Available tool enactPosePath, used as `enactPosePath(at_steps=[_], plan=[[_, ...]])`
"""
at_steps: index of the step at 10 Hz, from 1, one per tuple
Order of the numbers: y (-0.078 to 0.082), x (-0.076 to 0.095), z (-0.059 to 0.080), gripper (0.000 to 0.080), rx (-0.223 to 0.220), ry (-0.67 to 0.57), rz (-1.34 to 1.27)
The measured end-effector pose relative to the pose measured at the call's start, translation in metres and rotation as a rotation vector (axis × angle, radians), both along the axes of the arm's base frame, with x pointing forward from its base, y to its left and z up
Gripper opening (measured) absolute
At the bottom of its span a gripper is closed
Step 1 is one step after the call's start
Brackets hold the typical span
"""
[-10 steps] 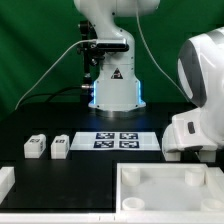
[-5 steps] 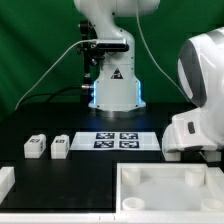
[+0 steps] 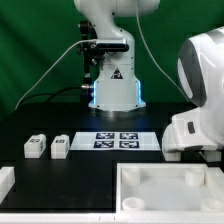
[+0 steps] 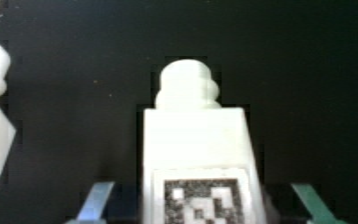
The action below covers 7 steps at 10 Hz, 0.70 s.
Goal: Assemble one leg
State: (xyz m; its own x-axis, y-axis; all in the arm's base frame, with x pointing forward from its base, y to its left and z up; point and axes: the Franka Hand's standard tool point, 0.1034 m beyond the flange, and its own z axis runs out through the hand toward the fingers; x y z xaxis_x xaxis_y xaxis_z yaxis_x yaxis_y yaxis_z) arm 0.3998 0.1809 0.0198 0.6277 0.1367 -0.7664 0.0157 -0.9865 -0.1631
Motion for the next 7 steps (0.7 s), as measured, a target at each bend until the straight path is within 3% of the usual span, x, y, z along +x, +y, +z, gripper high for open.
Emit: enactPosePath(at_steps=[1, 2, 3, 4, 5, 7], plan=[[-0.009, 0.023, 0.027, 0.0287, 0.022, -0.039, 0.007], [-0.021, 0.035, 0.059, 0.0287, 0.034, -0.034, 0.022], [-0.027, 0.046, 0.078, 0.0287, 0.044, -0.057, 0.026], [-0.032, 0.063, 0.091, 0.0287, 0.043, -0.200, 0.002], [-0.034, 0.063, 0.089, 0.0287, 0.030, -0.336, -0.018], [-0.037, 0.063, 0.088, 0.0287, 0.017, -0.481, -0.033]])
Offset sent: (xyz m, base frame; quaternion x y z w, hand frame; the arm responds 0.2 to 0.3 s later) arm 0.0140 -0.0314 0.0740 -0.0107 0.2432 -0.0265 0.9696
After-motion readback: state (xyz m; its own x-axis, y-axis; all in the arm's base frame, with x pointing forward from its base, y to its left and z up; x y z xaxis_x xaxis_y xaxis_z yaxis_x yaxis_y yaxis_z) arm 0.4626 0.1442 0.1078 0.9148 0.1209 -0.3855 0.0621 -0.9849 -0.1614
